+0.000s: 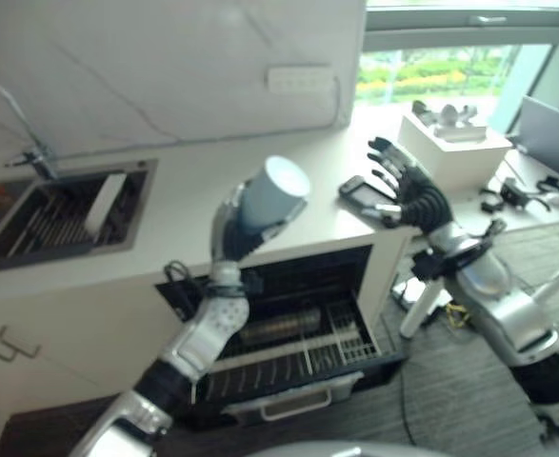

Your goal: Place the dishes in the dishwasher.

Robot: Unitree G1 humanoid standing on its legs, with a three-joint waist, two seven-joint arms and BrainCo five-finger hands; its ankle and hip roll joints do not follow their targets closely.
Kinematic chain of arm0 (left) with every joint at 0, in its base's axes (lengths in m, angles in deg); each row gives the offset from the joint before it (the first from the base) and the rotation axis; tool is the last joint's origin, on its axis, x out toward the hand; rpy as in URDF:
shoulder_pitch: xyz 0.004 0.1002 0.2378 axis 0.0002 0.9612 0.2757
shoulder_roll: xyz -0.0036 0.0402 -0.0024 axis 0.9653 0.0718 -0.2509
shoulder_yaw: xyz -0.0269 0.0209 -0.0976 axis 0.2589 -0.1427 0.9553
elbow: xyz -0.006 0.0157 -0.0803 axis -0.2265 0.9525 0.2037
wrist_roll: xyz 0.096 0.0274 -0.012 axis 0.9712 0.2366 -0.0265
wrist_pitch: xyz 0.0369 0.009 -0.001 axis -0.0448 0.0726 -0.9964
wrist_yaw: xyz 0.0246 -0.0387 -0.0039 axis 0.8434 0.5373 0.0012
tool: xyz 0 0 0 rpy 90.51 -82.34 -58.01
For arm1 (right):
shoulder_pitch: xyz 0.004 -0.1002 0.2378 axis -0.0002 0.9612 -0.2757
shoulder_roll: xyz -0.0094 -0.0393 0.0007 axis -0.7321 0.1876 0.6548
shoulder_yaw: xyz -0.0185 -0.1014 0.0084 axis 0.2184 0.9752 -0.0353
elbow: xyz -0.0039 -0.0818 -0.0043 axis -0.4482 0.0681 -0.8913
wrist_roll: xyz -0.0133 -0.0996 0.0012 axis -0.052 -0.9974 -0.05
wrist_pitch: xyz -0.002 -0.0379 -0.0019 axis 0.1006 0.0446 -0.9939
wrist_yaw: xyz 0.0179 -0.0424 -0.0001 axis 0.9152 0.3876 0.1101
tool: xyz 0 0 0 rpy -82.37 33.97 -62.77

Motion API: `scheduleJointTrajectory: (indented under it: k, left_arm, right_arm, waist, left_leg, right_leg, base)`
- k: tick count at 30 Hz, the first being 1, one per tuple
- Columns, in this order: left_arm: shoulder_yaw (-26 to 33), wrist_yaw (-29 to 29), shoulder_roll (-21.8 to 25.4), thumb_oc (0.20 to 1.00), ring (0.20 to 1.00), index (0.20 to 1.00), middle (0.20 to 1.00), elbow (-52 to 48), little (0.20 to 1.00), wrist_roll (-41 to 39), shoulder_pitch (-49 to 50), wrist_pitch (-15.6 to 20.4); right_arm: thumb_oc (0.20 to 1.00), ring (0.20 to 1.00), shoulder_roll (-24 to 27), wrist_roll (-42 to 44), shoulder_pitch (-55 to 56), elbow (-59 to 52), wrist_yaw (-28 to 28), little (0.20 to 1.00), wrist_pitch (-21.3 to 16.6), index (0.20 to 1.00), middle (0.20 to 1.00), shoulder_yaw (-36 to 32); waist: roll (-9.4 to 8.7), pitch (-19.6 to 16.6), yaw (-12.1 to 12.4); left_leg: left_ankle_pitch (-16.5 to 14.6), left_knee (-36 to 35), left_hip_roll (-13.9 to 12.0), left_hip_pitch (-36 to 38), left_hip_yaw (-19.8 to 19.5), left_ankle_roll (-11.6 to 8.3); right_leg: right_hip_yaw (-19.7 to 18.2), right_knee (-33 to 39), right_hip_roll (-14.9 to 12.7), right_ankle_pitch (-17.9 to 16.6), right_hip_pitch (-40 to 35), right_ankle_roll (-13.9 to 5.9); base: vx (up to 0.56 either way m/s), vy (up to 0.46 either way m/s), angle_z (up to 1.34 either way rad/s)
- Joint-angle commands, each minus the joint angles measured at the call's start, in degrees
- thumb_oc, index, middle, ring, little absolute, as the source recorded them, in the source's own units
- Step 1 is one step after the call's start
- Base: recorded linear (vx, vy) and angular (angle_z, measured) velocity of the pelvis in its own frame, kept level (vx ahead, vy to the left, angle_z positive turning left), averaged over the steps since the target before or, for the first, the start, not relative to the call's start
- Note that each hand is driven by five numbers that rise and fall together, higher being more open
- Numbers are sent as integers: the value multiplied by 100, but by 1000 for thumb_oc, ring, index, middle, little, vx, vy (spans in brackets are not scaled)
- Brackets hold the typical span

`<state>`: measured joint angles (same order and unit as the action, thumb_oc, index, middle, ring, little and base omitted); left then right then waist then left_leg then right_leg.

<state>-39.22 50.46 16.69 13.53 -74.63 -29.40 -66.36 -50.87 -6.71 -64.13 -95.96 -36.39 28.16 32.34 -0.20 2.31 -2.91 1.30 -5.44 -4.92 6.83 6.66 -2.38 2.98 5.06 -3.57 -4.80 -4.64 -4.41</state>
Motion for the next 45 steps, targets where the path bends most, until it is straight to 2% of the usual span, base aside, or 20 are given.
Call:
scheduleJointTrajectory:
  k: [1,5,11,19,24,32,36,44,45]
  left_arm:
    - [-38,579,74,200,200,200,200,-78,200,-820,-609,469]
    - [-265,1343,59,200,200,200,200,-319,200,-1040,-576,582]
    - [-349,1465,154,200,200,200,200,-409,200,-1100,-694,744]
    - [-387,1707,263,200,200,200,200,-661,200,-768,-620,1045]
    - [-462,1735,292,200,200,200,200,-608,200,-639,-760,1102]
    - [-497,1775,372,200,200,200,200,-538,200,-530,-705,1207]
    - [-548,1779,440,200,200,200,200,-467,200,-444,-675,1389]
    - [-660,1784,374,200,200,200,200,-379,200,-478,-662,1458]
    - [-660,1796,369,200,200,200,200,-379,200,-479,-660,1459]
  right_arm:
    - [1000,1000,-97,-23,-400,-75,-128,1000,-79,1000,1000,-119]
    - [1000,1000,-173,16,-519,81,-127,1000,65,1000,1000,-72]
    - [1000,1000,-174,125,-631,311,-160,1000,33,1000,1000,115]
    - [1000,1000,-177,196,-445,420,-92,1000,117,1000,1000,106]
    - [1000,1000,-229,280,-523,506,313,1000,221,1000,1000,274]
    - [1000,1000,-300,1269,-604,382,1230,1000,474,1000,1000,621]
    - [1000,1000,-395,2090,-687,279,1810,1000,588,1000,1000,933]
    - [1000,1000,-605,2121,-701,360,1694,1000,557,1000,1000,1021]
    - [859,859,-603,2077,-692,364,1691,859,551,859,859,1016]
  waist:
    - [-321,-49,66]
    - [-300,-47,87]
    - [-290,-47,105]
    - [-269,-56,70]
    - [-273,-58,72]
    - [-299,-64,152]
    - [-324,-79,235]
    - [-328,-79,233]
    - [-326,-79,232]
  left_leg:
    - [-276,44,-90,88,-192,-28]
    - [-261,44,-113,59,-195,-29]
    - [-245,44,-140,64,-168,-39]
    - [-238,44,-164,62,-90,-29]
    - [-229,44,-181,56,-73,-37]
    - [-228,44,-126,53,-184,-15]
    - [-202,44,-107,26,-196,-10]
    - [-248,44,-136,89,-143,-7]
    - [-245,44,-135,91,-140,-5]
  right_leg:
    - [-72,-6,-480,-35,-30,-381]
    - [-6,-6,-508,-16,-31,-384]
    - [18,-6,-521,-7,-57,-397]
    - [31,-6,-541,-14,-56,-400]
    - [61,-6,-559,-2,-69,-407]
    - [66,-6,-559,3,-88,-398]
    - [125,-6,-591,-11,-73,-419]
    - [127,-6,-609,27,-122,-445]
    - [126,-6,-609,24,-122,-444]
  base:
    - [-4,-16,16]
    - [-17,-6,12]
    - [0,0,0]
    - [1,1,0]
    - [0,0,0]
    - [2,-1,0]
    - [0,0,0]
    - [6,1,0]
    - [41,7,0]
